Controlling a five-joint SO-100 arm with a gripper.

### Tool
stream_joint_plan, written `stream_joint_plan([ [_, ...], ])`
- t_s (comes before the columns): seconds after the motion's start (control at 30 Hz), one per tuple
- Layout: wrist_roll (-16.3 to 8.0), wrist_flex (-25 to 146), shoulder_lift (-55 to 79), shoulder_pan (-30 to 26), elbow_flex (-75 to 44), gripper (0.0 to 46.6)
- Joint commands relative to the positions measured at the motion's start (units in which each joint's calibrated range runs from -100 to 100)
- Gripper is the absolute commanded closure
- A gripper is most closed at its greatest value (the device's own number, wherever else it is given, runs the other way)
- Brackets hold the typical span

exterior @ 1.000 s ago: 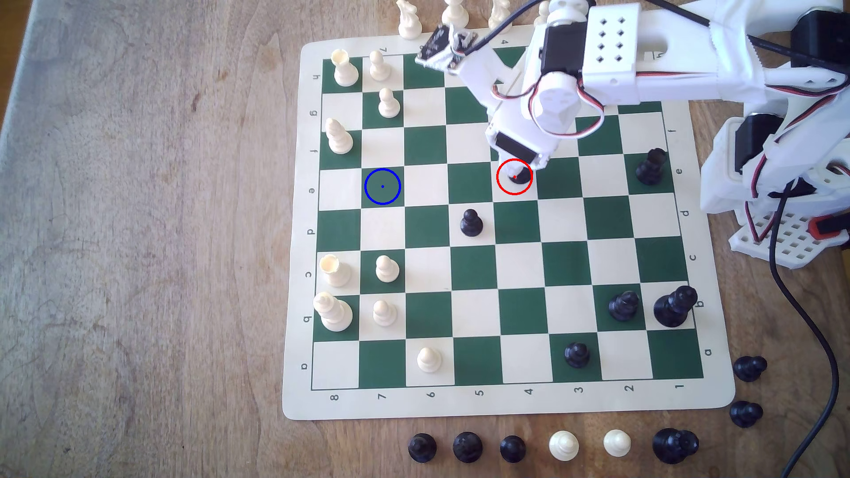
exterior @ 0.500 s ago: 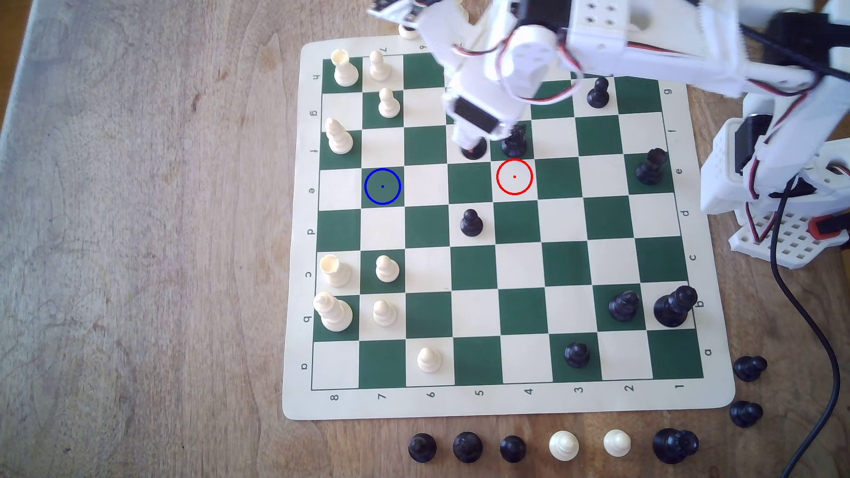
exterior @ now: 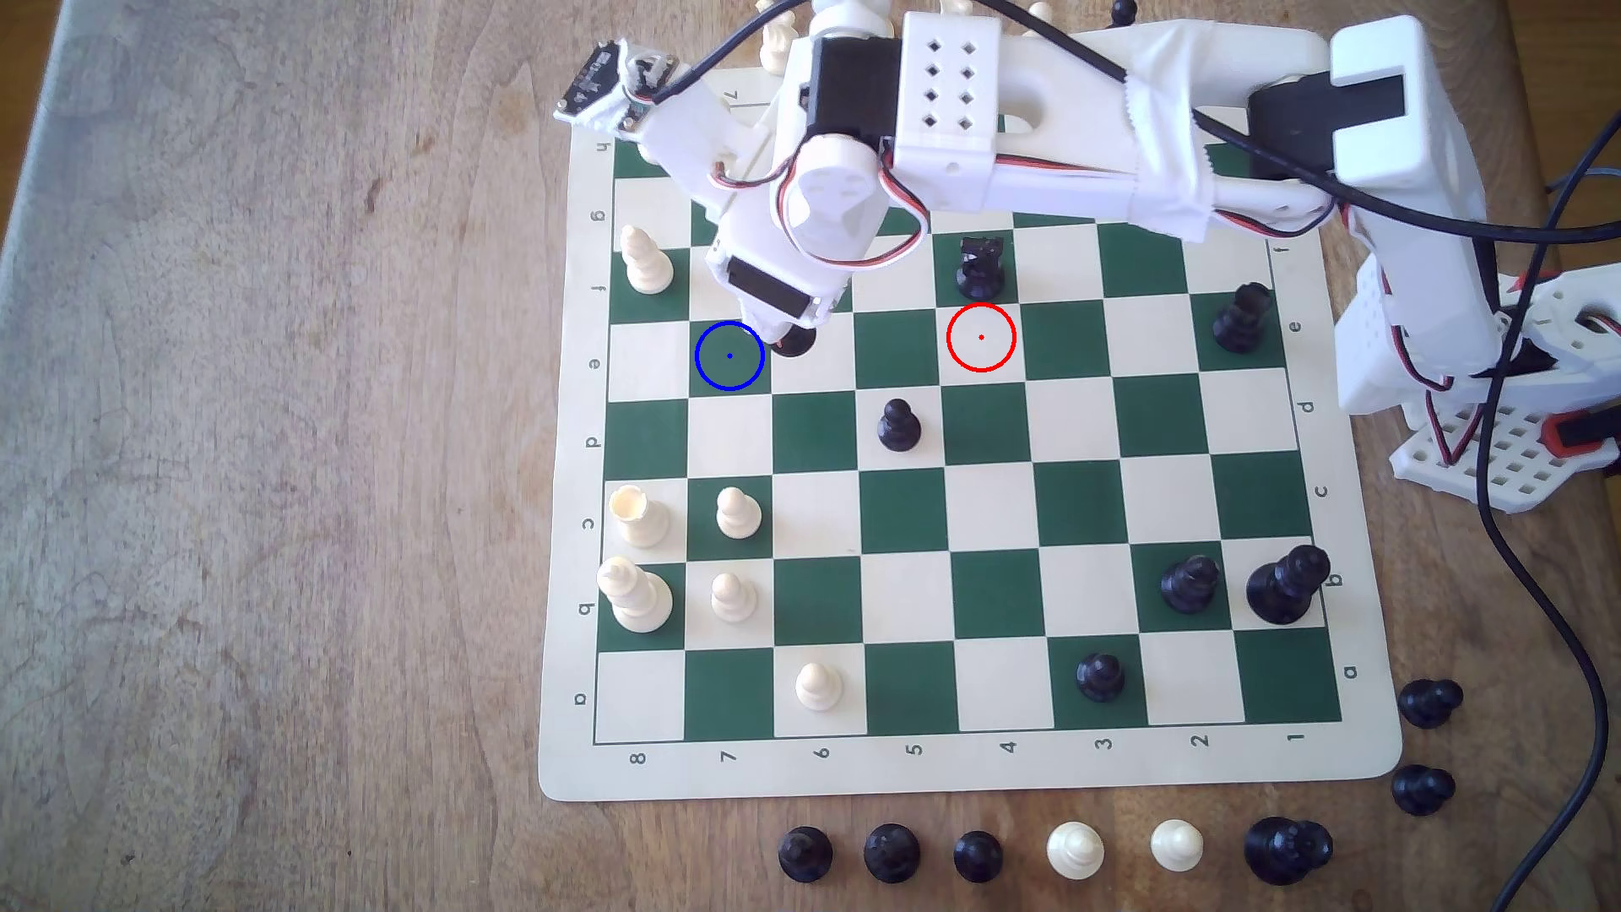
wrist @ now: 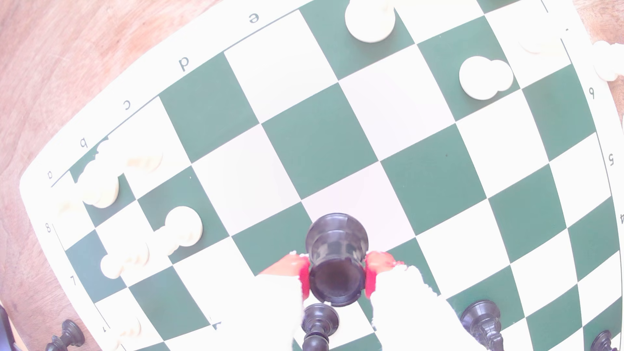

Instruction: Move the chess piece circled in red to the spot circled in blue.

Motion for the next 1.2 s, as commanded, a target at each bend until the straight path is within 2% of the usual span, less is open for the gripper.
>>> stream_joint_plan([
  [0.0,0.29,-0.82,2.04,0.01,-10.75,45.3],
  [0.33,0.24,-3.12,9.34,0.4,-16.82,45.3],
  [1.17,0.68,-4.51,14.52,0.25,-19.63,45.3],
])
